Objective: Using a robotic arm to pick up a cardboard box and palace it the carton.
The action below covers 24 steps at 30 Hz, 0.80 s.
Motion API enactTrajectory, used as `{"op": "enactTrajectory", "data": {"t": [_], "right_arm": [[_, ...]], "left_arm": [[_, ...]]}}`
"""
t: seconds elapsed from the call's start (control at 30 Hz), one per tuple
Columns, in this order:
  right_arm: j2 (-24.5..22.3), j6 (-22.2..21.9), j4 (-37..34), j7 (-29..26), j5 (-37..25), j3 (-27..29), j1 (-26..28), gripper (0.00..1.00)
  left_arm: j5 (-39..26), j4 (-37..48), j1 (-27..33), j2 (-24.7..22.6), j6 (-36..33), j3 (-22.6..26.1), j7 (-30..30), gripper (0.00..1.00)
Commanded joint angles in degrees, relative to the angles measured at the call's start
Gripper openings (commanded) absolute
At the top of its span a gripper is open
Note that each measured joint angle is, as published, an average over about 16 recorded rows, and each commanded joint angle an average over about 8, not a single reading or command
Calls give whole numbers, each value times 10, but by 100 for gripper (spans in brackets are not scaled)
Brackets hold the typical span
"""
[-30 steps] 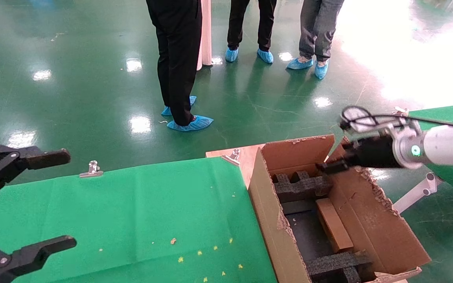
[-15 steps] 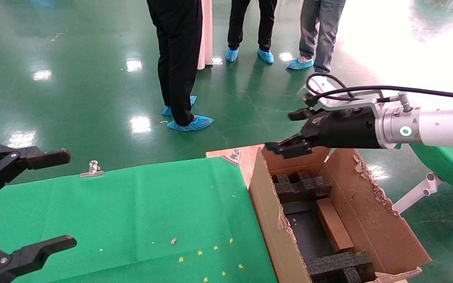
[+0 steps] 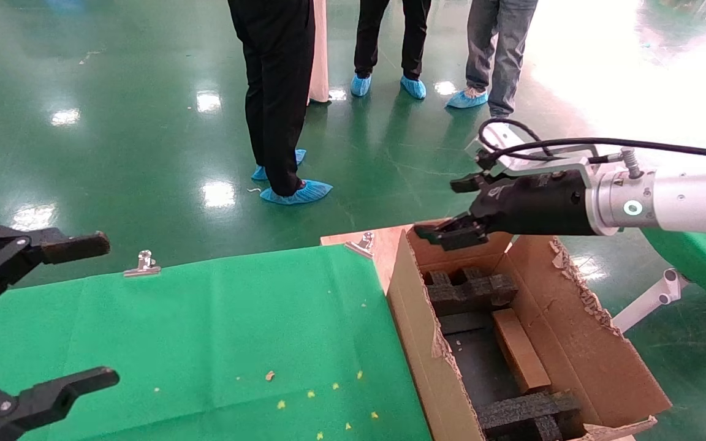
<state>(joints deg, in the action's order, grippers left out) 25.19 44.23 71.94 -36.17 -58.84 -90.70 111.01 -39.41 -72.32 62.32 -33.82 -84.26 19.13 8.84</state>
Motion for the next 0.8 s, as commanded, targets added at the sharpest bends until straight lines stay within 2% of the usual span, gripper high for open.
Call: {"op": "enactTrajectory", "data": {"t": [0.03,0.8], "right_arm": [[1,5,0,3,2,9,-6,100],[37,155,6,95,63,280,-185,100]], "left_arm": [[0,0,0,0,0,0,0,100],[0,0,0,0,0,0,0,100]]}}
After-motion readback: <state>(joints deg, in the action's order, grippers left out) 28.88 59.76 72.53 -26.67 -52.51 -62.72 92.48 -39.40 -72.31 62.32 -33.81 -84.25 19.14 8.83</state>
